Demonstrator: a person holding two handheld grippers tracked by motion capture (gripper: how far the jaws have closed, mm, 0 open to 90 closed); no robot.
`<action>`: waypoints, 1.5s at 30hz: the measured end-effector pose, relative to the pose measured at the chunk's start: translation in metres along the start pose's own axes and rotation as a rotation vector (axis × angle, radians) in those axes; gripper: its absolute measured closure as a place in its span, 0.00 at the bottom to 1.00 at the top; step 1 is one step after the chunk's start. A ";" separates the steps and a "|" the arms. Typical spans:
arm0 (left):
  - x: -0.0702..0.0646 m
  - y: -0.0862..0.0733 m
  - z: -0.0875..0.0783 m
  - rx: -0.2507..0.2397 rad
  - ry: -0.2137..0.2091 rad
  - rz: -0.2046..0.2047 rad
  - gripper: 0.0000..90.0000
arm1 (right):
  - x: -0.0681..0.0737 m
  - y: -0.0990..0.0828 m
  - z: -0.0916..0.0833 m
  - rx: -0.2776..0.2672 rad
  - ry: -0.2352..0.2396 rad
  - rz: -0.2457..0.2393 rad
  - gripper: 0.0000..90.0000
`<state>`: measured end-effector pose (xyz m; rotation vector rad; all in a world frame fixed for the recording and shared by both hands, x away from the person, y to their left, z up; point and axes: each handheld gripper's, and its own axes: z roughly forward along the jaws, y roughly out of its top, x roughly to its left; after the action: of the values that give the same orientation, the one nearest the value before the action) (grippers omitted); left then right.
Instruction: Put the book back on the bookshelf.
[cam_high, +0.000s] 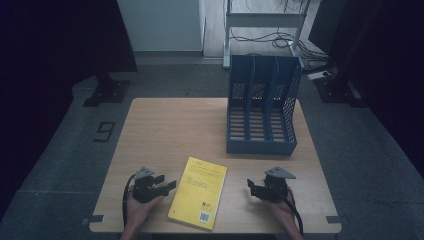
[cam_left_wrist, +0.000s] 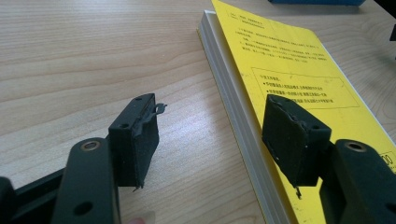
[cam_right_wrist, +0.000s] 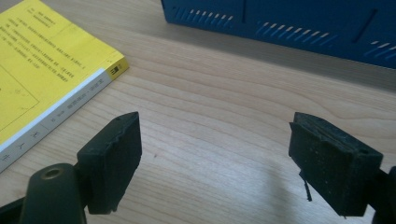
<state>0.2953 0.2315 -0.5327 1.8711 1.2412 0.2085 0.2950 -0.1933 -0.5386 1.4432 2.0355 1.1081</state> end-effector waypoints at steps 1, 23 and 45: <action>0.000 0.000 0.000 0.002 -0.001 0.001 0.40 | 0.001 0.000 0.001 0.001 0.001 -0.004 0.19; 0.000 -0.002 0.003 0.014 -0.002 -0.001 0.40 | 0.025 0.002 0.009 0.006 0.051 -0.017 0.18; -0.002 -0.001 0.002 0.008 -0.013 0.003 0.40 | 0.065 0.013 0.031 0.021 0.121 -0.037 0.19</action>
<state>0.2947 0.2287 -0.5336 1.8785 1.2329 0.1930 0.2998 -0.1208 -0.5398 1.3728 2.1534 1.1888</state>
